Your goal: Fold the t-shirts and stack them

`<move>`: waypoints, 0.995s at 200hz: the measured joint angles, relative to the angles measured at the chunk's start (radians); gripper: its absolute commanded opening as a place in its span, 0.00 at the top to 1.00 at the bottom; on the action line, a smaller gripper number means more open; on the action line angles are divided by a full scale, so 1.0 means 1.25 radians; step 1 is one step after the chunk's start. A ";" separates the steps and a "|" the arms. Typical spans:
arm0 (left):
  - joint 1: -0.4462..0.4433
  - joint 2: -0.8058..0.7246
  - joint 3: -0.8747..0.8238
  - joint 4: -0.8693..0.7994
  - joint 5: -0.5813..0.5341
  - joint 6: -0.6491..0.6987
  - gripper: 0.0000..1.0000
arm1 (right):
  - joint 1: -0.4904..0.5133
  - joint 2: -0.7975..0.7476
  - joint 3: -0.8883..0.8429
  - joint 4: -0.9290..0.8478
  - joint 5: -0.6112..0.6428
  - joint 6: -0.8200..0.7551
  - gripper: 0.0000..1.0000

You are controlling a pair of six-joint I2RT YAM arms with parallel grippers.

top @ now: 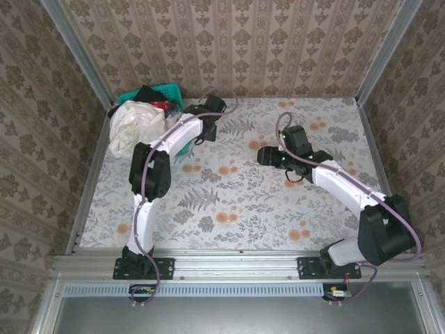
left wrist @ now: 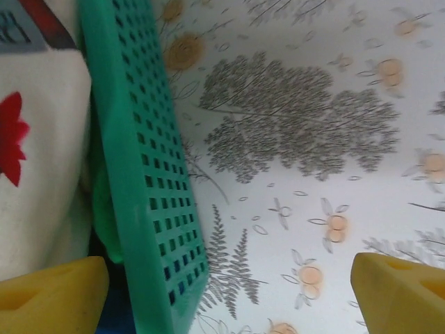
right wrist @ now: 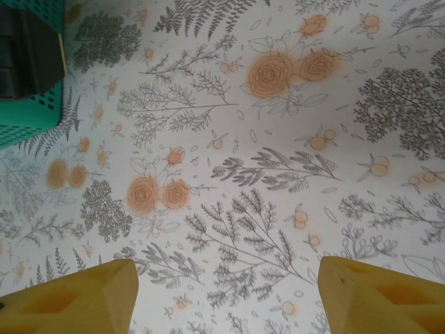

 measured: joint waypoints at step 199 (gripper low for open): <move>0.307 -0.062 -0.201 0.199 0.061 0.171 0.85 | -0.004 0.018 -0.002 0.004 0.006 0.007 0.30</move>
